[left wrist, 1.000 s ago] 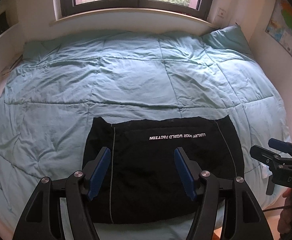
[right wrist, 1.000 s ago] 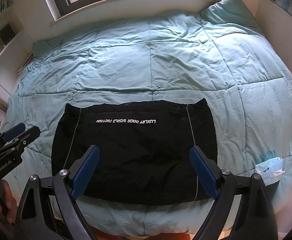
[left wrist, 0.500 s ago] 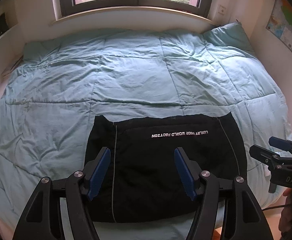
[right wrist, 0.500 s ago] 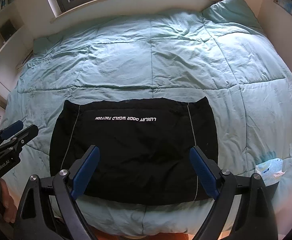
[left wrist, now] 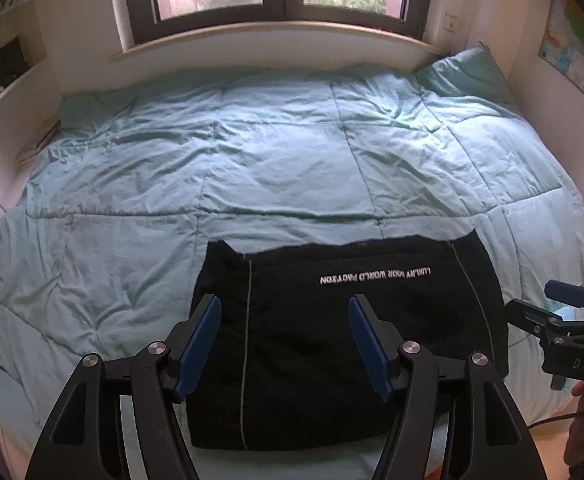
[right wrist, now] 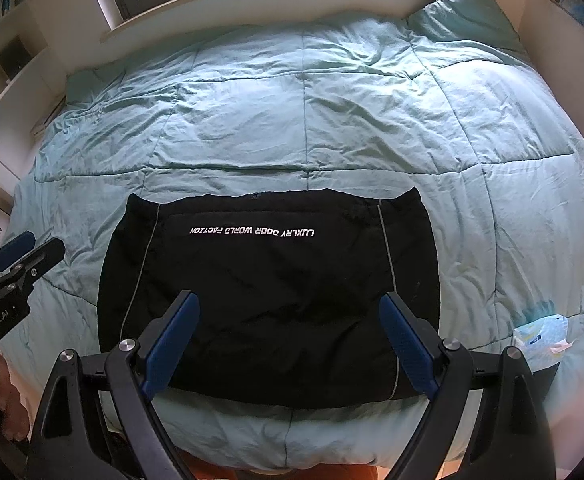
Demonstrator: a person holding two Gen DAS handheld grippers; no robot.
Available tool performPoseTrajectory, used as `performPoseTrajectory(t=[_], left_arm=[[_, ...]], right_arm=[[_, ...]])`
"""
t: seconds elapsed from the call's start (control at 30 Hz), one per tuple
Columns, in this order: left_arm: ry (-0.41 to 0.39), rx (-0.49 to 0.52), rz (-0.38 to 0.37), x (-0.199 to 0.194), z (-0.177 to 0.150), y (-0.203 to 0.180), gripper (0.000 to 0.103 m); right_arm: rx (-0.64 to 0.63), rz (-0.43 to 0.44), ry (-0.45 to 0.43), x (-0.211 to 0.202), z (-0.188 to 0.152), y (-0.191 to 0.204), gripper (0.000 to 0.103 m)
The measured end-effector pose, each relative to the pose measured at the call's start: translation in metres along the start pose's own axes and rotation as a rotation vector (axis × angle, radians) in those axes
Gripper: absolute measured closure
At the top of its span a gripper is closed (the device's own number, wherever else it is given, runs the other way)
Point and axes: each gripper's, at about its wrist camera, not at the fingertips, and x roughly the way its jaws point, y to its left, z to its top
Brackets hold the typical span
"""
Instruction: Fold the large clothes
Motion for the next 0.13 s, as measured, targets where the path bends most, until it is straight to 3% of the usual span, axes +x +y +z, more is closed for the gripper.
performPoseTrajectory(t=[0.13], left_arm=[[-0.02,-0.004,0.037,-0.0027,0.0003,0.0043,0.035]], right_arm=[[0.005,0.0,0.005,0.0032,0.0006,-0.0026,0.01]])
